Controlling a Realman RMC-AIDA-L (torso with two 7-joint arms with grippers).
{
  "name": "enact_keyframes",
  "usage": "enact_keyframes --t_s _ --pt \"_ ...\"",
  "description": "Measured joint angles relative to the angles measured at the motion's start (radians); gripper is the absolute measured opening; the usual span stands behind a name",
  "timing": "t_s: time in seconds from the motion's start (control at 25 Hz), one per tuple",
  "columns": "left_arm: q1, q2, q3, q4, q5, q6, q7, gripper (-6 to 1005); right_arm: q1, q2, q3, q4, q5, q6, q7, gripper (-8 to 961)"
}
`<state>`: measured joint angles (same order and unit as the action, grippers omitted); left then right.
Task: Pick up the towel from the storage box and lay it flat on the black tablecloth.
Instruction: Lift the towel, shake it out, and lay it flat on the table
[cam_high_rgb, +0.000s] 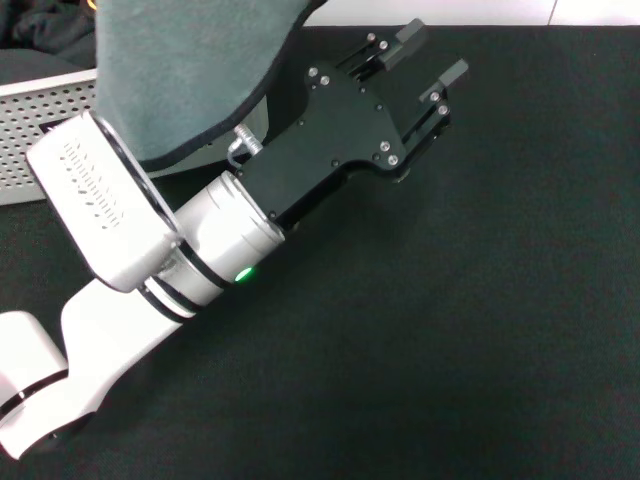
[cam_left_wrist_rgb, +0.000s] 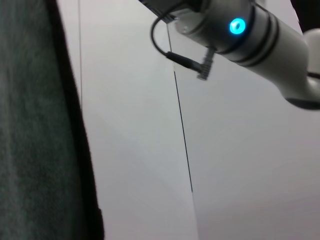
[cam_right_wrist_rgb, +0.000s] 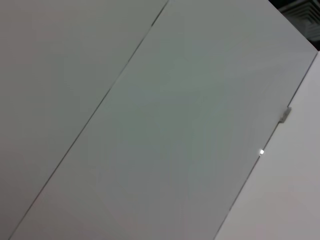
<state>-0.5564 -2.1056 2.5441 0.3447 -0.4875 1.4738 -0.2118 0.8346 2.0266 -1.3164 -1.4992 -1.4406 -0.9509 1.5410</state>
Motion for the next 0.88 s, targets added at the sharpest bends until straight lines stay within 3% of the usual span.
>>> enact_keyframes --t_s 0.56,0.88 --pt "-0.021 -0.004 -0.071 0.013 -0.081 -0.015 -0.255 452 -0.009 0.001 -0.089 -0.019 0.085 0.049 -0.051 2" --pt "-0.021 -0.004 -0.07 0.015 -0.116 -0.054 -0.286 451 -0.008 0.001 -0.126 -0.035 0.107 0.097 -0.074 2"
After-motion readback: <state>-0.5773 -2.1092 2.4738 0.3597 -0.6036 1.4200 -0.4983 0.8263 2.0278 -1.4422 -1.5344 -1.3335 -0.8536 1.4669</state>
